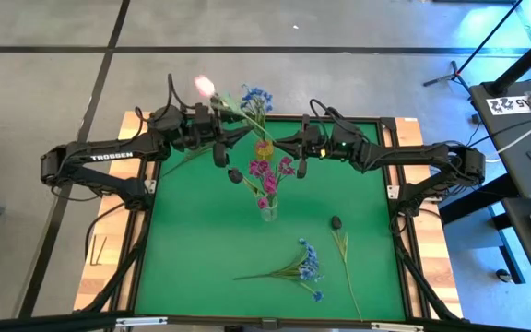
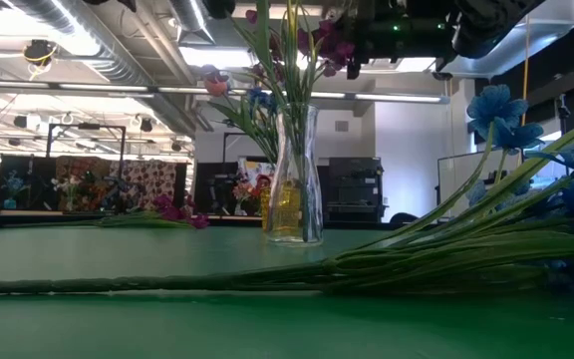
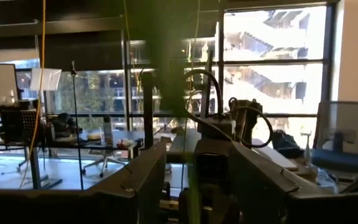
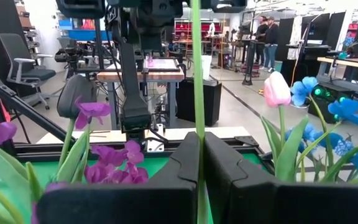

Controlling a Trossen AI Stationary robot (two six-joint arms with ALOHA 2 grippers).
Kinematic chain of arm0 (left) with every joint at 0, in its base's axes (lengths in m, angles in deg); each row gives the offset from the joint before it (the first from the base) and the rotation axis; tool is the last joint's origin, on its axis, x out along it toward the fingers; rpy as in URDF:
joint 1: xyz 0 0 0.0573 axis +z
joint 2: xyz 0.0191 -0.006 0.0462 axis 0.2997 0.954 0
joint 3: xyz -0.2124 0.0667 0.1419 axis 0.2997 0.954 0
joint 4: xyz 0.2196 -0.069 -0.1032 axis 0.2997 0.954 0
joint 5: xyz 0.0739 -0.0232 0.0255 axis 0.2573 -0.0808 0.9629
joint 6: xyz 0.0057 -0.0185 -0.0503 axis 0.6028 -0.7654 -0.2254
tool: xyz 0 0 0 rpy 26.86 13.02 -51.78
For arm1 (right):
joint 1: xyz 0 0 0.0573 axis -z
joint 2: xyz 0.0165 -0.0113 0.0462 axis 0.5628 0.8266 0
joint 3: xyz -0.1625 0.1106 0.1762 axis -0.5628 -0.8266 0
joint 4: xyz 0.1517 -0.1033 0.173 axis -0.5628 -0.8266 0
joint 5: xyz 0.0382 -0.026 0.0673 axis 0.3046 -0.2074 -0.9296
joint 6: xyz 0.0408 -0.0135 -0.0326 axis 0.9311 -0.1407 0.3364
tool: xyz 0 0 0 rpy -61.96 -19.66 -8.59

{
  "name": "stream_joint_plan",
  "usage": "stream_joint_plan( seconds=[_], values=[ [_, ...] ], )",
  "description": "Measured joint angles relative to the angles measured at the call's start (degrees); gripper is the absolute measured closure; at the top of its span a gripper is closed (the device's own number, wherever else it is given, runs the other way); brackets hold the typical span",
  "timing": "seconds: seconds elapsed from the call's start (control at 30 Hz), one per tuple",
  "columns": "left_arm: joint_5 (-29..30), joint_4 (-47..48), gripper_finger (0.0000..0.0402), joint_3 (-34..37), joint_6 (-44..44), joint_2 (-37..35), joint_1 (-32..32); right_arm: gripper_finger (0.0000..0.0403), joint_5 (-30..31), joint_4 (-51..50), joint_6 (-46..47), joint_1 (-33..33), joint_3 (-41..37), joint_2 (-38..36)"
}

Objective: Sort flowers into vase by color
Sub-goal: Put the pink flower into the yellow vase

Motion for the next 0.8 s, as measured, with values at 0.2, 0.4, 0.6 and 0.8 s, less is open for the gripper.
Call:
stream_joint_plan(
  seconds=[0.2,0.4,0.6,0.8],
  values=[
    [2.6,0.0,0.0271,0.0,-0.2,0.0,0.0,0.0393,0.0,-1.1,0.0,0.0,0.0,0.0],
    [3.0,0.2,0.0351,0.0,-0.2,0.0,0.0,0.0393,0.0,-1.0,-0.3,0.0,0.0,0.0],
    [5.4,0.7,0.0393,0.0,0.0,0.0,0.0,0.0393,0.1,-1.3,-1.5,0.0,0.0,0.0],
    [6.1,2.1,0.0398,0.0,1.4,-0.3,0.0,0.0356,0.1,-1.5,-3.2,0.0,0.0,0.0]
  ],
)
